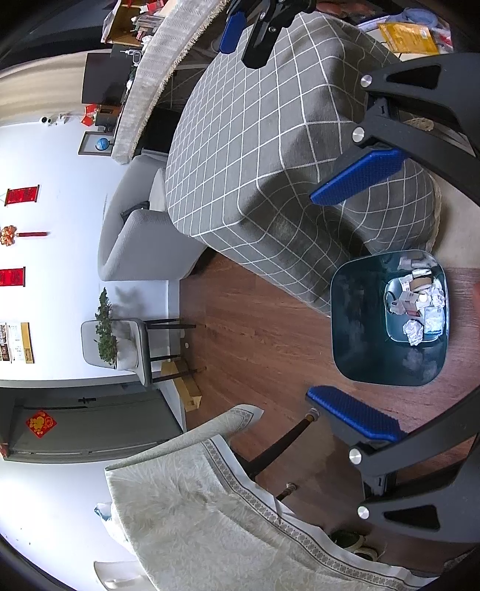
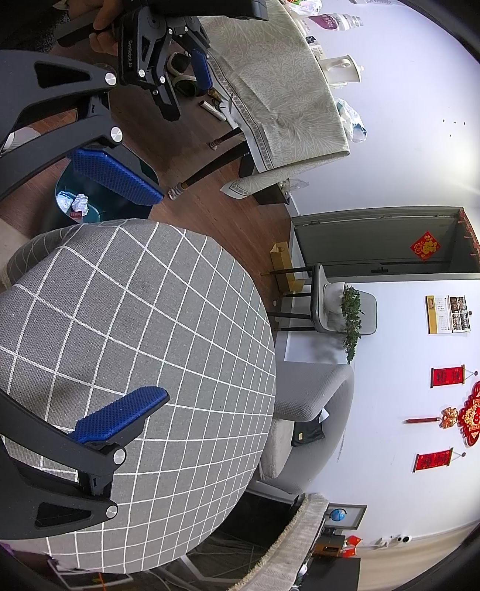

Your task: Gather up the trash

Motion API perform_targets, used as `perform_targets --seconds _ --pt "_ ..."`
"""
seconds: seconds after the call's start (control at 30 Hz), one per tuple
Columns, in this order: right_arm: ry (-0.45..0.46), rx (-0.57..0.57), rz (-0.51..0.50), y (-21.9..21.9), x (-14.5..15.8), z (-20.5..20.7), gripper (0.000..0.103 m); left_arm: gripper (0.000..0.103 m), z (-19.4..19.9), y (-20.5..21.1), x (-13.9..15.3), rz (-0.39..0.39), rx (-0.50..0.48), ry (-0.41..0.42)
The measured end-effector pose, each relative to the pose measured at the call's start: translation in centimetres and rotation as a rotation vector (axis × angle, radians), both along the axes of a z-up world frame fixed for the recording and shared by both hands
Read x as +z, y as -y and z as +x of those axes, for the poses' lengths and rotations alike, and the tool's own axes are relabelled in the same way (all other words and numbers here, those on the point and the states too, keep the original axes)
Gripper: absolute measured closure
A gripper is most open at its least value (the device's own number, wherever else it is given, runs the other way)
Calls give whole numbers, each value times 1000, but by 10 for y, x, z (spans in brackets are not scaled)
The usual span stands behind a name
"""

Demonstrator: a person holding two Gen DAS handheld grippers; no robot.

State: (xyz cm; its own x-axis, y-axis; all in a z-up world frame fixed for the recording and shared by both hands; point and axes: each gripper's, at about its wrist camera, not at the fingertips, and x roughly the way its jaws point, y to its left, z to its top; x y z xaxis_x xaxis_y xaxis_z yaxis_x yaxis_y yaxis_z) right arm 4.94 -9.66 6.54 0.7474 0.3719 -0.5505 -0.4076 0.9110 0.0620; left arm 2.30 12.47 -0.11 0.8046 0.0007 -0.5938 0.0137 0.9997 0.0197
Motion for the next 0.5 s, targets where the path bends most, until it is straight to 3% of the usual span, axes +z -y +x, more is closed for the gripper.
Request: perform_targets --seconds 0.5 --pt "0 0 1 0 0 0 4 3 1 1 0 -10 7 -12"
